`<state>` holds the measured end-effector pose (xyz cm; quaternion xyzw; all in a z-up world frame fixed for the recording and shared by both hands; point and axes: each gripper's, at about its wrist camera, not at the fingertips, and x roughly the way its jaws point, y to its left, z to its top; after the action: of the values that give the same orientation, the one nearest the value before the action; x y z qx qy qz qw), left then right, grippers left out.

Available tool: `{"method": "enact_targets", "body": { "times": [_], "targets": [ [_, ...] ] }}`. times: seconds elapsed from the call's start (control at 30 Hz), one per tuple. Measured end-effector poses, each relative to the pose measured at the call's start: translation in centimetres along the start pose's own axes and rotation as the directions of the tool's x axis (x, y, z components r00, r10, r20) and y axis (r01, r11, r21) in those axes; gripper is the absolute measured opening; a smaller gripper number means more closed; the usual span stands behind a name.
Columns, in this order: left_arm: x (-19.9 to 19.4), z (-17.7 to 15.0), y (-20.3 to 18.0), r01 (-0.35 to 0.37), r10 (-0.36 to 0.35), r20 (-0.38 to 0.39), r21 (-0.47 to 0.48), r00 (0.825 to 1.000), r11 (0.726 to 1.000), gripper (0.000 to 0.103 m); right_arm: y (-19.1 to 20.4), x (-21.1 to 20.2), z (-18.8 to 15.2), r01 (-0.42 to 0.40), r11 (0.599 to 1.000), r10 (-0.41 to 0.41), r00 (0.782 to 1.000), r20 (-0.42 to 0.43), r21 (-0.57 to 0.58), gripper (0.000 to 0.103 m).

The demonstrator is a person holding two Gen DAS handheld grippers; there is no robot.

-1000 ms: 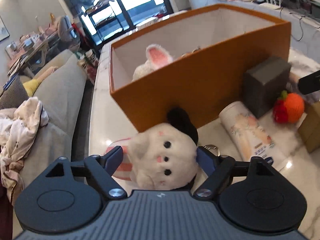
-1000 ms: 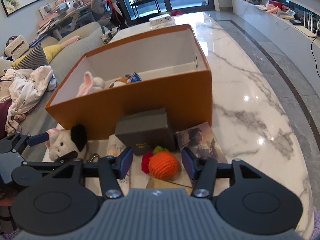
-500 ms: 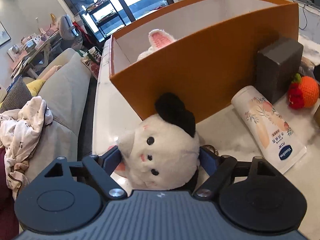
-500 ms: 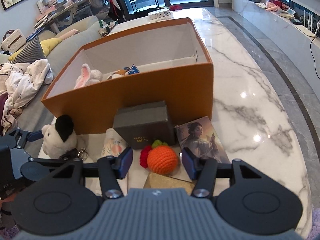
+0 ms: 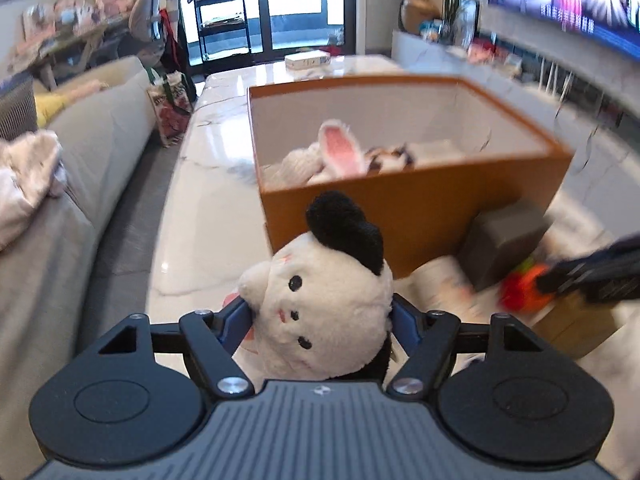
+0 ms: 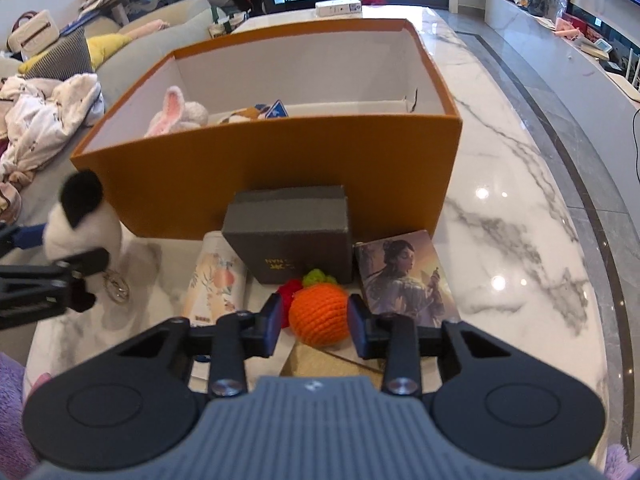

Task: Organize objects
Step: 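Grasp the striped-hat plush with left tool while right tool grasps crocheted orange, then carry the striped-hat plush with the left tool over the box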

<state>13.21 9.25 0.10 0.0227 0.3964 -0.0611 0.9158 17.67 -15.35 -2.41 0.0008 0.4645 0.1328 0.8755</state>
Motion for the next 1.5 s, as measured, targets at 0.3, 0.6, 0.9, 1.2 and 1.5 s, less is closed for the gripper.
{"method": "enact_targets", "body": {
  "times": [0.3,0.6,0.9,1.2,1.5],
  "targets": [
    [-3.4,2.0,1.6,0.221,-0.217,0.043,-0.203,0.975,0.954,0.084,0.9,2.0,0.2,0.035,0.996,-0.039,0.998,-0.047,-0.084,0.045],
    [-4.5,3.7,1.1,0.281,-0.277,0.051,-0.251,0.959,0.926,0.085,2.1,2.0,-0.1,0.04,0.985,-0.044,0.999,-0.025,-0.169,0.042],
    [-4.5,6.1,0.2,0.37,-0.364,0.071,-0.255,0.929,0.893,0.085,1.2,-3.6,0.9,-0.026,0.988,0.04,0.995,0.089,-0.151,0.042],
    [-3.3,12.0,-1.2,0.434,-0.415,0.128,-0.221,0.901,0.873,0.085,-0.6,-8.5,4.7,-0.07,0.992,0.094,0.963,0.251,-0.103,0.042],
    [2.9,16.3,-1.7,0.455,-0.439,0.128,-0.334,0.889,0.826,0.085,-3.1,-7.2,9.5,-0.111,0.993,0.093,0.948,0.304,0.043,0.042]
  ]
}}
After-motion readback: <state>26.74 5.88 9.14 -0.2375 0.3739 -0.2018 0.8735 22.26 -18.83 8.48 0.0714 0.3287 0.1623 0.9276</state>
